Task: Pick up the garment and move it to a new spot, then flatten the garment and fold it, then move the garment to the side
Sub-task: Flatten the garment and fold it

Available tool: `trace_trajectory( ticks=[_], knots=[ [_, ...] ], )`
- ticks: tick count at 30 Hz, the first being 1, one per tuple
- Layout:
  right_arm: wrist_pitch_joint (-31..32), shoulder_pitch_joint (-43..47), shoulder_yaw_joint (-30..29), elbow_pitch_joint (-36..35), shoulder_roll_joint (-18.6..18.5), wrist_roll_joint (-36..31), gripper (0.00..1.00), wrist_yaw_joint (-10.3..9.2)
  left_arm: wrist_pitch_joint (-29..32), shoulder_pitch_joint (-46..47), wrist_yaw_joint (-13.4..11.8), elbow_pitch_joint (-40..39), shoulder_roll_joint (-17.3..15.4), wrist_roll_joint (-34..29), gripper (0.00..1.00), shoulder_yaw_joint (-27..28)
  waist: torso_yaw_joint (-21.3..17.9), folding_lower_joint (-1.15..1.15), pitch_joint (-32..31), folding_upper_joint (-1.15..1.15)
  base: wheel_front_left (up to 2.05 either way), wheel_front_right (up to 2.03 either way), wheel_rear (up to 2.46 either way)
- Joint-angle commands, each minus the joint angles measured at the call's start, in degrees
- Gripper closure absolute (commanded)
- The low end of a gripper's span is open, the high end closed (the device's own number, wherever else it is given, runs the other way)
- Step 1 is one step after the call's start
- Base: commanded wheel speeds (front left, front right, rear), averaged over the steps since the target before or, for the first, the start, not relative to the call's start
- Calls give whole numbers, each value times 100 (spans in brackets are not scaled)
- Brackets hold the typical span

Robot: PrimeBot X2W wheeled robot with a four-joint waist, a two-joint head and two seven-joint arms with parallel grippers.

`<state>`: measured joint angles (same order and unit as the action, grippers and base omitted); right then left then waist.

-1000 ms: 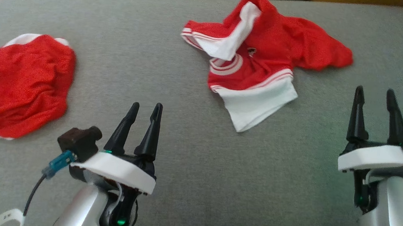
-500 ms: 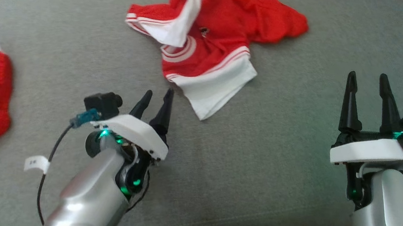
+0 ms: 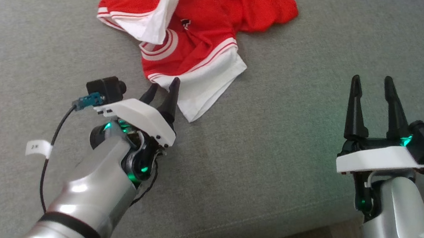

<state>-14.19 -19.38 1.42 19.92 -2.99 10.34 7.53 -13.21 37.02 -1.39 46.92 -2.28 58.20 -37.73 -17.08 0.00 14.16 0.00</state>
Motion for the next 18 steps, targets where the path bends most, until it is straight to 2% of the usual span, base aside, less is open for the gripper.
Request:
trace_trajectory(
  ticks=[1, 4, 6, 13, 18],
  knots=[
    [-54, -171, 140, -160, 11, 54, 0, -4, -55, 259, -22, -80, -60, 44, 0, 109, -48, 0, 42, 0, 0, 0, 0],
    [-66, -202, 174, -150, 11, 82, 0, -4, -63, 424, -35, 126, -60, 122, 0, 16, -95, 0, 79, 0, 0, 0, 0],
    [-71, -206, 167, -150, 11, 91, 0, -4, -72, 517, -8, 244, -60, 159, 100, -52, -95, 0, 84, 0, 0, 0, 0],
    [-78, -186, 26, -110, 11, 24, 0, -4, -171, 638, 169, 344, -84, -2, 100, 58, 233, 0, -107, 0, 0, 0, 0],
    [-80, -126, -97, -31, 11, -24, 0, -4, -176, 269, 207, -373, -304, -723, 100, 583, 620, 0, -393, 0, 0, 0, 0]
  ],
)
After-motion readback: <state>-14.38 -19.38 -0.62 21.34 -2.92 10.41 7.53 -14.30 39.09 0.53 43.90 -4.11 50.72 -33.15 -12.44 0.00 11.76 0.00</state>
